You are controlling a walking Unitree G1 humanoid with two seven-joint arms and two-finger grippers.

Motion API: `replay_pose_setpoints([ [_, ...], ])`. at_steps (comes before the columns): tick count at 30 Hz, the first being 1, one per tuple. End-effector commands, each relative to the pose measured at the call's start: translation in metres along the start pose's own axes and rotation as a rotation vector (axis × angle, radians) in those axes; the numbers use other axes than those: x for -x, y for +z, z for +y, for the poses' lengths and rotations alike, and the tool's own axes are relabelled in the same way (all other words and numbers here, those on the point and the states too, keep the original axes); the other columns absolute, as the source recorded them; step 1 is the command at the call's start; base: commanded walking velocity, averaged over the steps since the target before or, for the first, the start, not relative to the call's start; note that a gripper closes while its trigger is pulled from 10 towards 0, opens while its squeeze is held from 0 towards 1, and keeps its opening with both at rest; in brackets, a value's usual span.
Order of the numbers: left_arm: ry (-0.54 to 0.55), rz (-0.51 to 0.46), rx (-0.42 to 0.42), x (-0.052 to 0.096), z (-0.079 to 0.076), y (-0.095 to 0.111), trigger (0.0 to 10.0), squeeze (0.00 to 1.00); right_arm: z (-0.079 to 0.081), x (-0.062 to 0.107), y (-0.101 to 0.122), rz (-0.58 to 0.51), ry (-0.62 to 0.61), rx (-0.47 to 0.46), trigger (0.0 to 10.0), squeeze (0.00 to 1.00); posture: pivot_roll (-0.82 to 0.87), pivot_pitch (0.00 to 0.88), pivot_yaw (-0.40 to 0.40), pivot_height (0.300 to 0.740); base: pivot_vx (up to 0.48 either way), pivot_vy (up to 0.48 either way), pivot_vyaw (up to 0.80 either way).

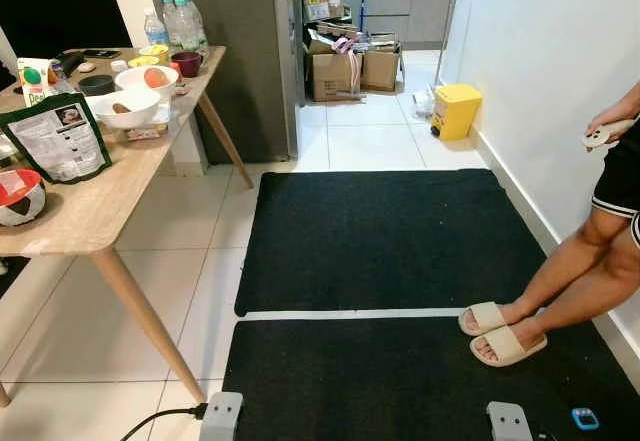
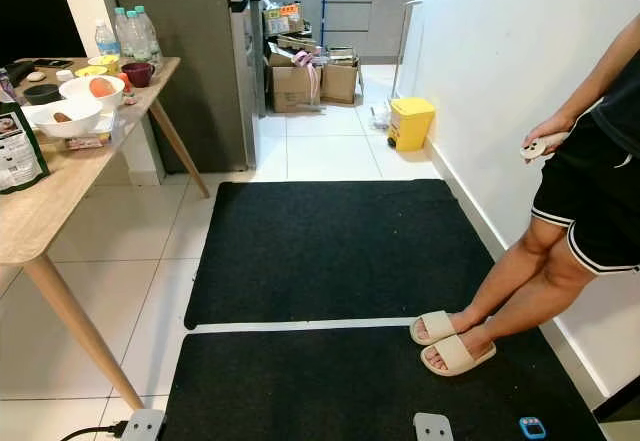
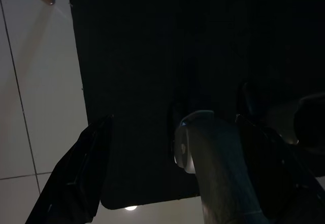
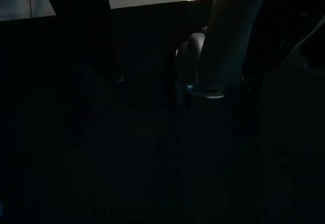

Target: Restocking fridge

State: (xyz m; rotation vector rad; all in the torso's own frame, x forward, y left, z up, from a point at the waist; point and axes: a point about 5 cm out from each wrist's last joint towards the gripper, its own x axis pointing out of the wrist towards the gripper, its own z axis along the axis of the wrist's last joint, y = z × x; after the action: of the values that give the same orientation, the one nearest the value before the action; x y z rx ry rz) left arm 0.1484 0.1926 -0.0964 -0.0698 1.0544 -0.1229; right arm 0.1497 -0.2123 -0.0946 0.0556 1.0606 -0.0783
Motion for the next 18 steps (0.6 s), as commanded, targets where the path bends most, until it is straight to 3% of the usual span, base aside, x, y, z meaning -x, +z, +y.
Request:
replay_pose_setpoints([
  [1,-0.008,0.010,-0.007,-0.0004,-0.0028,-0.0022,10.0,0.00,-0.0015,0.0001,0.0009,-0.001,-0.006,-0.008,10.0,0.00,-0.01,0.000,-0.019,0.740,0.259,0.000,0.00],
  [18,-0.013,0.009,-0.009,-0.0009,-0.0043,-0.0014,10.0,0.00,-0.0020,0.0002,0.0007,-0.001,-0.007,-0.015,10.0,0.00,-0.01,0.000,-0.017,0.740,0.277,0.000,0.00],
])
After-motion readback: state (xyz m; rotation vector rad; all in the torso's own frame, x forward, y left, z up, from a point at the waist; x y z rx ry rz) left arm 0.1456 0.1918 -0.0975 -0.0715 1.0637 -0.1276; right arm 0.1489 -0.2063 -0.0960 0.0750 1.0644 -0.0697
